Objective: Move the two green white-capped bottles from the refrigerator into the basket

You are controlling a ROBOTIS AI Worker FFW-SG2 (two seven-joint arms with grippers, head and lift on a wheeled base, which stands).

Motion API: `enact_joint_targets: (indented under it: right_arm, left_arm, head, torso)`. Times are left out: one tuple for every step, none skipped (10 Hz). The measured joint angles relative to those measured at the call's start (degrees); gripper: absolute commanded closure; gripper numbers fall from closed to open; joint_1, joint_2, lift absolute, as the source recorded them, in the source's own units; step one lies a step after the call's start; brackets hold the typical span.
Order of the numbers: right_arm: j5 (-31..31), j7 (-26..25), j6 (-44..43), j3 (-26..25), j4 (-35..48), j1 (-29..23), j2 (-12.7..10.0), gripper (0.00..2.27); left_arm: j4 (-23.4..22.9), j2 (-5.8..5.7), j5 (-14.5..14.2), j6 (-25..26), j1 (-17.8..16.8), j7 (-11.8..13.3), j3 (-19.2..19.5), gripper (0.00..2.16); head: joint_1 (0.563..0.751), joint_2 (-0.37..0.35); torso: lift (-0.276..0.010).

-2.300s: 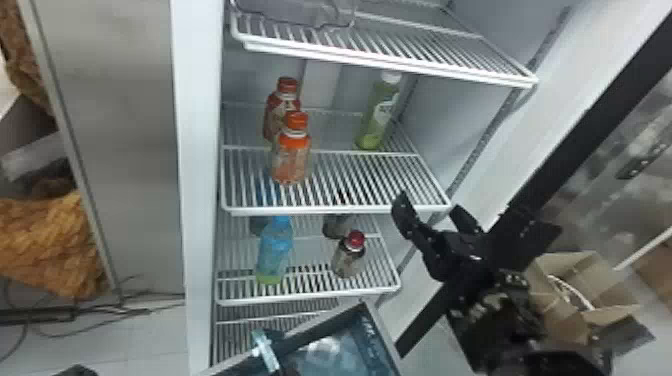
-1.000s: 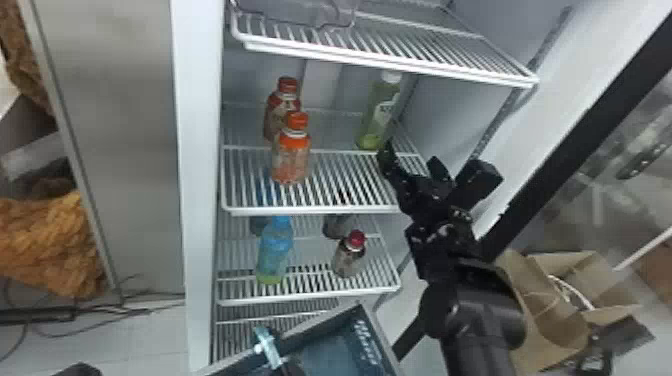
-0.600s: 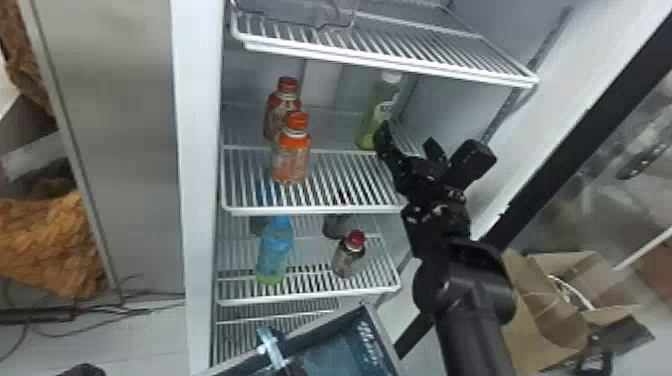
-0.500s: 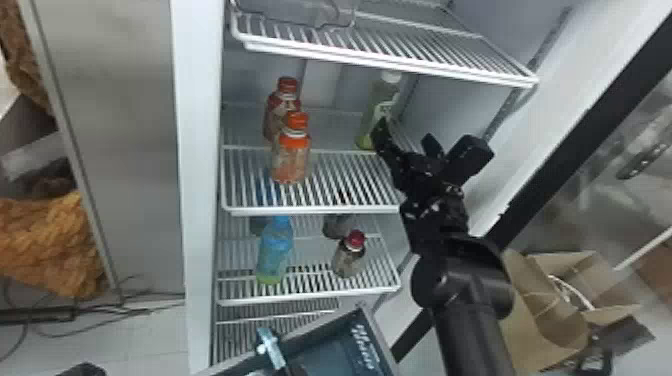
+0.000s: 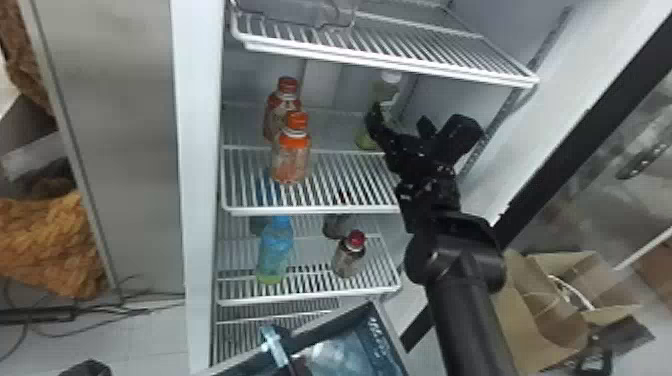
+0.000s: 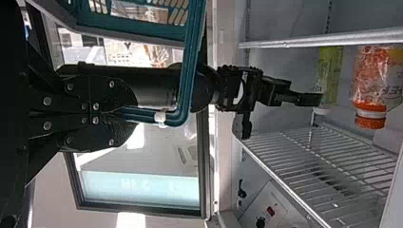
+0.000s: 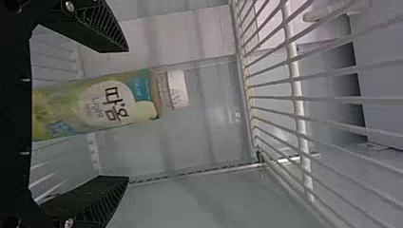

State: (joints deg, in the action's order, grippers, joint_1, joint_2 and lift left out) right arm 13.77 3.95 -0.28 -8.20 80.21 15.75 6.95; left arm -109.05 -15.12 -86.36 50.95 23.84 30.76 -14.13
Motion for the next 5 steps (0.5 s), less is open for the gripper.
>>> enact_joint_targets:
  right_arm:
    - [-0.2,0.0,0.0,0.4,-0.7,0.6,0.3,0.08]
    - [-0.3,0.0,0.3,0.8,-1.5,1.3,0.5,0.08]
    - [-0.4,0.3,0.9,1.3,-2.3,1.9,0.8,0.08]
    - [-0.6,0.4,1.3,1.6,-2.7,2.3,1.0,0.08]
    - [-0.9,0.5,1.7,1.7,-3.1,2.9,1.1,0.08]
  left_arm:
    - [0.1,-0.03,-0.1,0.0,-0.2,0.0,-0.2,1.21]
    - [0.2,-0.07,-0.3,-0.1,-0.3,0.0,-0.3,1.21]
    - [0.3,-0.08,-0.4,-0.2,-0.4,0.0,-0.4,1.21]
    - [0.3,-0.09,-0.5,-0.2,-0.5,0.0,-0.5,1.21]
    - [0.3,-0.10,-0.6,-0.3,-0.5,0.0,-0.6,1.21]
  head:
    - [0.695,-0.350]
    - [0.694,-0.350]
    - [0.695,-0.350]
    - [0.695,-0.350]
    - [0.693,-0.350]
  torso:
    - [-0.004]
    - [-0.004]
    - [-0.004]
    - [-0.004]
    - [-0.004]
